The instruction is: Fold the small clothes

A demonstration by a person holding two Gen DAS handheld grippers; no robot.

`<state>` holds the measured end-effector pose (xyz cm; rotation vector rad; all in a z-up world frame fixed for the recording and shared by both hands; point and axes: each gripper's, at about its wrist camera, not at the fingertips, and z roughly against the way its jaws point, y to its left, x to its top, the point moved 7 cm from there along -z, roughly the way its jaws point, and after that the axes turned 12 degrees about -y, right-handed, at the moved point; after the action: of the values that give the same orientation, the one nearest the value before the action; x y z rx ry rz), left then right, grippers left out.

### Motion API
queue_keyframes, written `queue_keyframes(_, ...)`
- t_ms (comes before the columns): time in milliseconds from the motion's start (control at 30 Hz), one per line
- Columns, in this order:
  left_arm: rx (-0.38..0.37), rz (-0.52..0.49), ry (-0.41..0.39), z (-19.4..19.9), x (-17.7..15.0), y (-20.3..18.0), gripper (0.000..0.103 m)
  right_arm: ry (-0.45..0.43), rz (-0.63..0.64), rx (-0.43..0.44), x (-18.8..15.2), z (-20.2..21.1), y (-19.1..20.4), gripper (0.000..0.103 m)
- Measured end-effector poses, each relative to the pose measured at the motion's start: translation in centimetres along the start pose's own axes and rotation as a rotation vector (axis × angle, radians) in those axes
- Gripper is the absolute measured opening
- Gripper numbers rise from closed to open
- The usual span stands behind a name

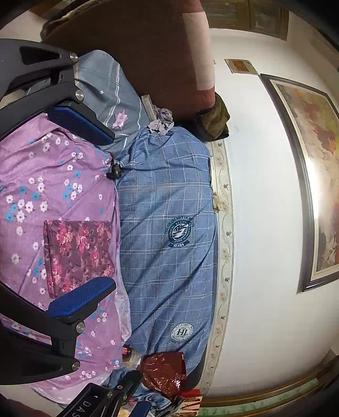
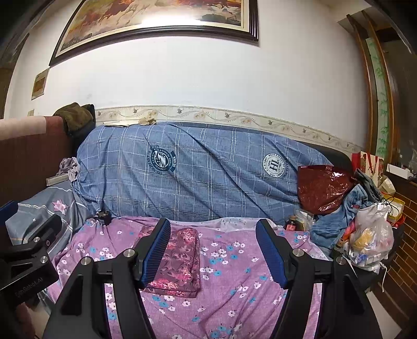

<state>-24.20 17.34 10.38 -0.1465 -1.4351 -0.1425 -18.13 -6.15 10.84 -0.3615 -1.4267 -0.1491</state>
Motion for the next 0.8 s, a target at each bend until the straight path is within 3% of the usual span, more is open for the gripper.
queue_keyframes(800,0.007,0.019,0.022,-1.8,-0.8,-0.1,0.102,0.034,0.014,0.012,-1.3,-1.9,1.0,0.070)
